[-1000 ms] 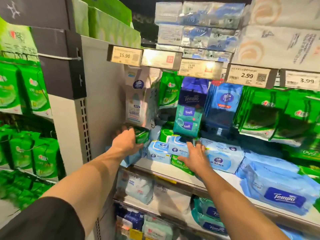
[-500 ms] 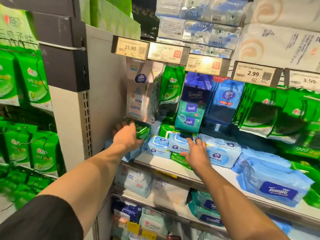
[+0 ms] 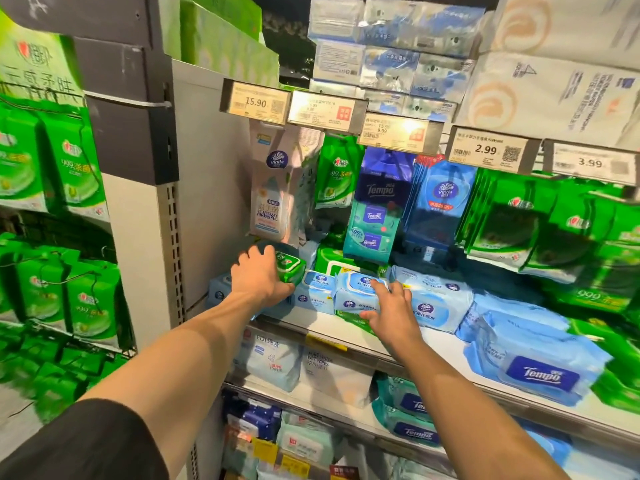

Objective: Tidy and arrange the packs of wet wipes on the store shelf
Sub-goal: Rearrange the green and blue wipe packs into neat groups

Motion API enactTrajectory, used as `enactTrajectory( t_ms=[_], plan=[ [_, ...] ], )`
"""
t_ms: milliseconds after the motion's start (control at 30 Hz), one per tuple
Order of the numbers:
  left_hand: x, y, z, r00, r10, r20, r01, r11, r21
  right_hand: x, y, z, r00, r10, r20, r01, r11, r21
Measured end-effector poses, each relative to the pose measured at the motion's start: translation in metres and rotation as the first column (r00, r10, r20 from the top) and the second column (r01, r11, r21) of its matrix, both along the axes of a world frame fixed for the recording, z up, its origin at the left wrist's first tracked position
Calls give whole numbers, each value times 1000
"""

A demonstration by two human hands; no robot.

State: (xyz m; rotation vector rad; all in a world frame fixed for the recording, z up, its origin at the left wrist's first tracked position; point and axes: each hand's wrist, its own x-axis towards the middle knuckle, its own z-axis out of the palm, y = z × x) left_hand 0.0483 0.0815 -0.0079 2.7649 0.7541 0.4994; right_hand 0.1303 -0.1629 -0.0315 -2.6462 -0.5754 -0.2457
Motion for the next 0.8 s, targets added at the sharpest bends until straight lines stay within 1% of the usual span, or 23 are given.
enactTrajectory(
  t_ms=[233, 333, 400, 500, 567, 633, 700, 800],
  plan=[
    [-7, -4, -5, 997, 9, 78, -12, 999, 37, -10, -28, -7, 999, 13, 34, -15, 998, 60],
    [-11, -6, -2, 996, 1, 88, -4, 999, 37, -14, -49, -9, 1000, -22, 22, 20, 996, 81],
    [-12, -11, 0, 995, -24, 97, 22, 1000, 14, -16, -65, -9, 997, -77, -13, 78, 994, 79],
    [-13, -25, 3, 983, -113, 143, 122, 991, -57, -22, -94, -12, 985, -169, -43, 171, 985, 36],
    [-12, -35, 3, 960, -219, 171, 238, 967, -96, -25, -113, -18, 977, -208, -37, 205, 977, -64],
    [-10, -46, -1, 925, -337, 175, 360, 924, -129, -28, -129, -21, 972, -232, -40, 225, 965, -138],
    [-7, -57, -5, 879, -437, 190, 466, 871, -155, -29, -135, -19, 970, -235, -55, 223, 960, -169],
    [-4, -72, -9, 832, -525, 181, 554, 806, -209, -28, -133, -12, 968, -239, -79, 219, 954, -206]
  ],
)
